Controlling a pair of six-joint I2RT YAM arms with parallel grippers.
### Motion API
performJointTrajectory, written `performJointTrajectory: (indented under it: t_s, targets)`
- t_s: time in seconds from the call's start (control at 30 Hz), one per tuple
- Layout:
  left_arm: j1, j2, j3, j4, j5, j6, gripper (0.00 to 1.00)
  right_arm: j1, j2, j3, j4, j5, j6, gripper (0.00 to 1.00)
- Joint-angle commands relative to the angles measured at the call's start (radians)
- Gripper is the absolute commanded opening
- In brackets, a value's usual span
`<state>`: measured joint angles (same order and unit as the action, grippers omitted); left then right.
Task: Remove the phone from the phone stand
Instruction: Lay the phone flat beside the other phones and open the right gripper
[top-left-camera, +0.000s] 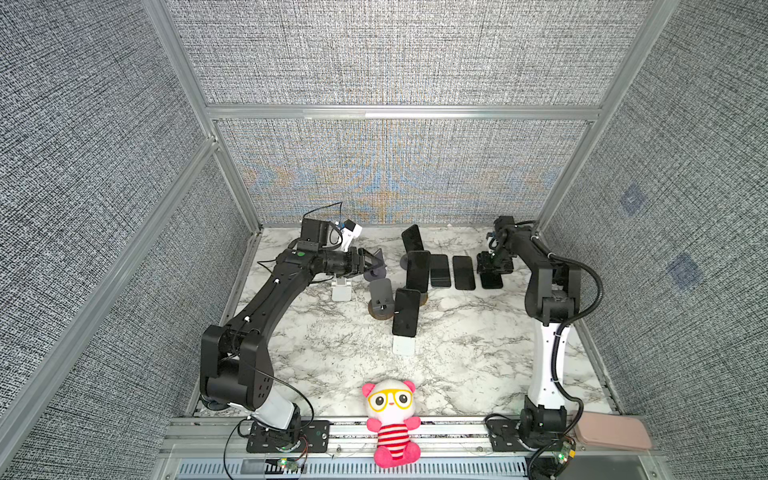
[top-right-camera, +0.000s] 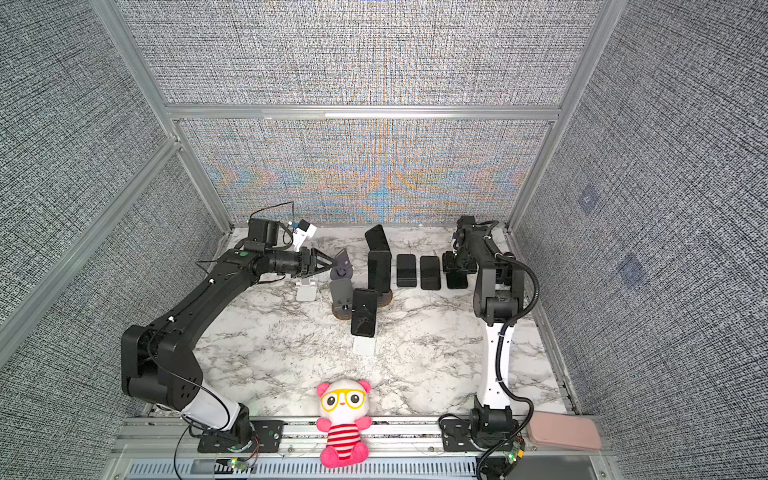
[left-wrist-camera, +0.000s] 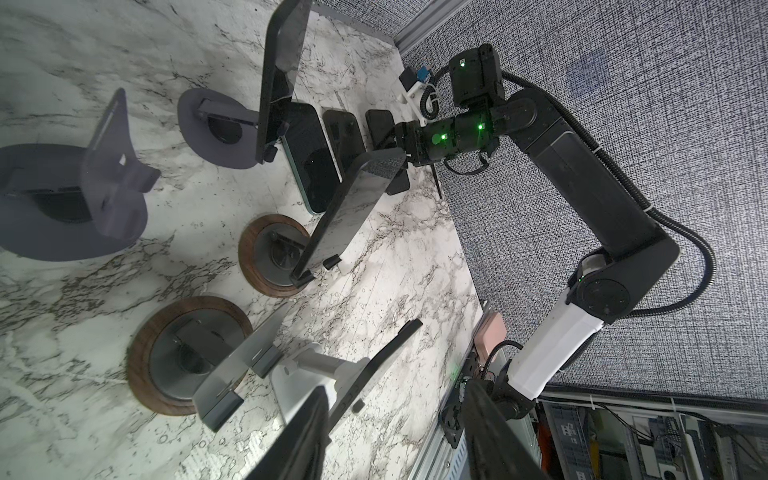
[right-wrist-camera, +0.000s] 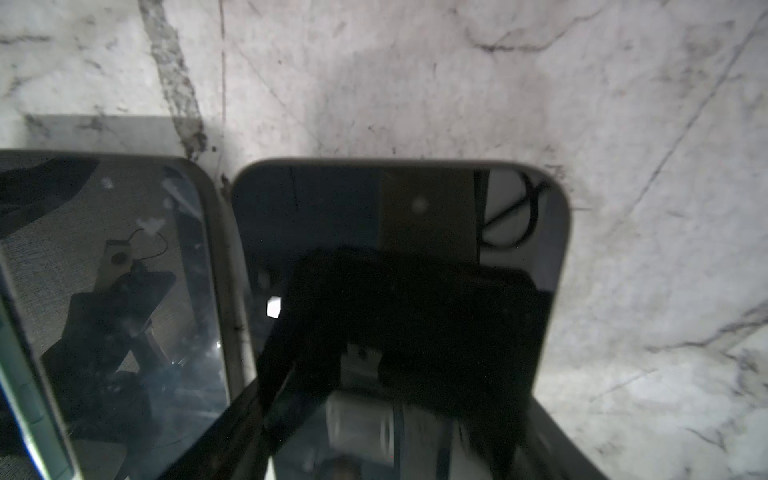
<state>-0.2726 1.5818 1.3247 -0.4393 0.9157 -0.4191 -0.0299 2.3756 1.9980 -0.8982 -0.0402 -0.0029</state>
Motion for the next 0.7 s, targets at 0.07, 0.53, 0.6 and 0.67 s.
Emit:
performJointTrajectory:
  t_s: [0.07,0.53,0.6,0.67]
  targets:
    - [-0.001,-0.007,0.005,0.003,0.001,0.011,0.54,0.001,0.013,-0.012,-0.083,-0.021,0.023,0.79]
    - [-0.016,-0.018,0.029,-0.083,-0.065,0.12,0.56,-0.023,-0.145,-0.033,-0.105,-0.009,0.006,0.82]
    - [-0.031,-0.018,0.041,-0.12,-0.094,0.166,0.58,-0.034,-0.21,-0.061,-0.105,-0.02,0.002,0.83]
    - [-0.047,-0.018,0.047,-0.139,-0.106,0.195,0.6,-0.042,-0.28,-0.102,-0.098,-0.04,-0.002,0.83]
